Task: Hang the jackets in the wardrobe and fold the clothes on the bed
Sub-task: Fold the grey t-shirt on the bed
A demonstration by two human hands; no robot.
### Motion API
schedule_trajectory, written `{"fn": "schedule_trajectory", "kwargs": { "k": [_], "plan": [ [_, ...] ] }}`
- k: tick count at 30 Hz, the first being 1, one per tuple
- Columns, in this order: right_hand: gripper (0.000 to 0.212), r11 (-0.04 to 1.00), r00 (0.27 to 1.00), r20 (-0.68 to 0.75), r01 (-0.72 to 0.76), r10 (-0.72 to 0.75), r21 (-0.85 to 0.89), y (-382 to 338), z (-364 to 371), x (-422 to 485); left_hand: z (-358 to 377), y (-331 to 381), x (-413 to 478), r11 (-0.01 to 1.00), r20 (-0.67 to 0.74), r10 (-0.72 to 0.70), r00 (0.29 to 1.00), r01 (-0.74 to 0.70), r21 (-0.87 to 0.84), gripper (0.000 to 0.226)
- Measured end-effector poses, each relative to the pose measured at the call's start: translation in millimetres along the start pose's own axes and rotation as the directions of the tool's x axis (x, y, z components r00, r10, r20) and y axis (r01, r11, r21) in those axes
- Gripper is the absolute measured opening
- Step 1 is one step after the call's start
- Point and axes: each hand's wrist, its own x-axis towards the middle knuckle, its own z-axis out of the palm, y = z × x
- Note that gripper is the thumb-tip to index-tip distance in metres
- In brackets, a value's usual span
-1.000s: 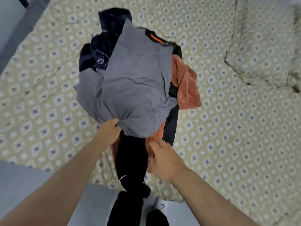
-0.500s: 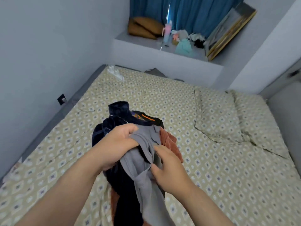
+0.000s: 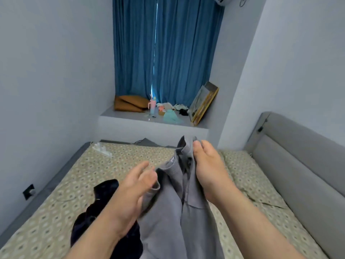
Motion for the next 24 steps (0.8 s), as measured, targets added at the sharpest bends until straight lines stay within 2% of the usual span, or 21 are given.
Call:
{"fn": "schedule_trajectory", "kwargs": {
  "k": [2,3,4,6,7,9,11,13,14,17,19,21,22,24],
  "plan": [
    [0.033,0.997,1.000,0.006,-0.005,0.005,0.074,-21.5,-13.7,0.1,8.4,-12.7,-1.1,0.985,0.022,-0.004,1.000,0.000,0.175,0.057],
    [0.034,0.993,1.000,0.016,-0.010,0.008,0.117,-29.7,-20.9,-0.1,13.1,-16.5,-1.9,0.981,0.057,-0.063,0.996,0.052,0.187,0.046],
    [0.036,0.984,0.999,0.044,-0.035,0.028,0.174,-36.0,-28.6,-0.8,16.9,-19.7,-2.5,0.976,0.101,-0.162,0.982,0.144,0.162,0.040],
    [0.049,0.957,0.989,0.141,-0.085,0.046,0.277,-47.6,-42.6,-2.5,26.9,-19.0,-0.3,0.964,0.147,-0.266,0.953,0.264,0.029,0.050],
    [0.064,0.954,0.981,0.192,-0.073,0.016,0.291,-51.4,-51.4,-3.7,31.1,-14.8,3.2,0.968,0.124,-0.235,0.964,0.244,-0.063,0.048],
    [0.092,0.981,0.962,0.261,0.026,-0.076,0.192,-56.7,-71.9,-5.1,41.8,3.3,13.5,0.981,0.037,-0.084,0.996,0.089,-0.175,0.032],
    [0.099,0.986,0.950,0.290,0.146,-0.115,-0.085,-59.1,-95.6,-3.8,54.6,34.6,25.3,0.967,-0.015,0.089,0.996,-0.090,-0.238,0.027],
    [0.077,0.883,0.957,0.255,0.239,-0.142,-0.405,-59.7,-116.8,-0.8,64.2,65.6,41.1,0.955,-0.036,0.209,0.977,-0.212,-0.205,0.028],
    [0.064,0.842,0.962,0.217,0.254,-0.167,-0.476,-59.9,-125.7,2.9,69.6,80.7,48.1,0.950,-0.049,0.267,0.962,-0.271,-0.153,0.028],
    [0.043,0.885,0.983,0.088,0.184,-0.162,-0.427,-61.8,-150.3,16.1,83.8,117.8,72.3,0.900,-0.093,0.428,0.899,-0.414,0.137,0.023],
    [0.030,0.863,0.983,0.115,0.180,-0.142,-0.471,-65.7,-163.9,28.9,91.2,137.0,88.3,0.771,-0.060,0.543,0.837,-0.469,0.431,0.016],
    [0.031,0.808,0.982,0.135,0.188,-0.136,-0.559,-73.6,-178.7,40.0,100.9,154.1,101.7,0.540,0.034,0.643,0.765,-0.485,0.688,0.020],
    [0.034,0.785,0.983,0.128,0.180,-0.129,-0.592,-77.1,-185.4,44.0,105.4,162.0,106.0,0.445,0.077,0.676,0.733,-0.489,0.750,0.022],
    [0.037,0.776,0.991,0.087,0.132,-0.100,-0.617,-83.4,-199.6,49.7,113.1,176.0,112.7,0.328,0.143,0.717,0.683,-0.510,0.795,0.025]
  ]
}}
